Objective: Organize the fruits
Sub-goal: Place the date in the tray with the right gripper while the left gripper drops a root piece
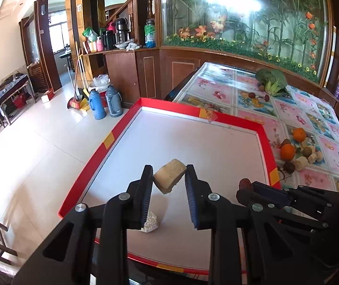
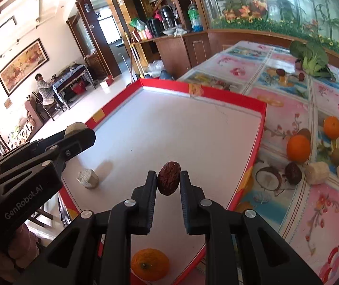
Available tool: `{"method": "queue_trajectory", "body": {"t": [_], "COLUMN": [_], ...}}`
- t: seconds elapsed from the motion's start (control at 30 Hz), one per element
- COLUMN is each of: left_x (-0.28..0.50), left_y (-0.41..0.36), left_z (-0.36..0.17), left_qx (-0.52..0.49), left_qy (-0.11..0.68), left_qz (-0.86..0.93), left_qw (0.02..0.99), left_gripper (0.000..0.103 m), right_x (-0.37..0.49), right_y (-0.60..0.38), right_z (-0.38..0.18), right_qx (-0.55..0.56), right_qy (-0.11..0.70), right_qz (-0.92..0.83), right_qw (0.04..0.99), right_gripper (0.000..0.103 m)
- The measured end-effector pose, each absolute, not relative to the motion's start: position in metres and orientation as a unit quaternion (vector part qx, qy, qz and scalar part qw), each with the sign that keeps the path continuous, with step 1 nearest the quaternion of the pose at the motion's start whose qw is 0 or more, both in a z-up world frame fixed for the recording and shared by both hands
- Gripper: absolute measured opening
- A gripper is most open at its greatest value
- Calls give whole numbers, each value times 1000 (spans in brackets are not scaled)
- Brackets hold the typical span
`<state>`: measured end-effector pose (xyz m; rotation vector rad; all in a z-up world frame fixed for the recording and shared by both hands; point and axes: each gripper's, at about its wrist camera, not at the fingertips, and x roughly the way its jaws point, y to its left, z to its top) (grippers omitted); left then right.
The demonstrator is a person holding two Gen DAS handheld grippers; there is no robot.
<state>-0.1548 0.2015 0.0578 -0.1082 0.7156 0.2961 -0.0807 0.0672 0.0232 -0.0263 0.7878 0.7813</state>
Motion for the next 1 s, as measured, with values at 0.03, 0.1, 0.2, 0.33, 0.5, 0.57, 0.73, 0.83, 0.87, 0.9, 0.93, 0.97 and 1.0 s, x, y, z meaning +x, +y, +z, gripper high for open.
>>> {"method": "queue_trajectory", "body": {"t": [0.03,0.1,0.2,0.33,0.5,0.57,0.73,0.83,0.87,0.9,0.93,0.97,1.0], "left_x": [-154,-153,-151,-151,-154,-153,-150,-147,-146,-145,-144,-143,-142], "left_y": [203,206,210,214,213,210,194,181,176,170,163,157,151], "left_z": [56,51,44,42,47,48,49,53,54,56,58,61,63], "left_qx": [-54,-55,-58,-62,-53,-51,-38,-27,-22,-18,-14,-9,-5], "left_qy": [352,361,376,378,371,374,378,377,378,377,375,374,373], "left_qz": [146,154,163,173,181,180,172,162,158,152,146,139,133], "left_qw": [923,918,910,907,909,908,909,911,912,913,915,917,918], "left_gripper": [30,30,31,63,76,81,83,83,83,83,83,84,85], "right_x": [-80,-81,-80,-81,-87,-87,-78,-70,-67,-65,-62,-60,-58], "right_y": [69,71,70,67,54,46,6,-21,-33,-46,-58,-69,-79], "right_z": [21,17,13,13,21,24,30,32,32,32,31,30,29], "right_qx": [-15,-18,-17,-19,-7,0,35,52,59,65,72,78,86], "right_qy": [378,389,402,406,384,374,360,359,356,354,355,355,355], "right_qz": [370,367,365,369,381,384,364,347,339,330,322,314,306], "right_qw": [849,844,840,836,841,844,858,865,869,872,875,877,879], "right_gripper": [18,19,19,25,35,35,36,36,36,36,36,36,36]}}
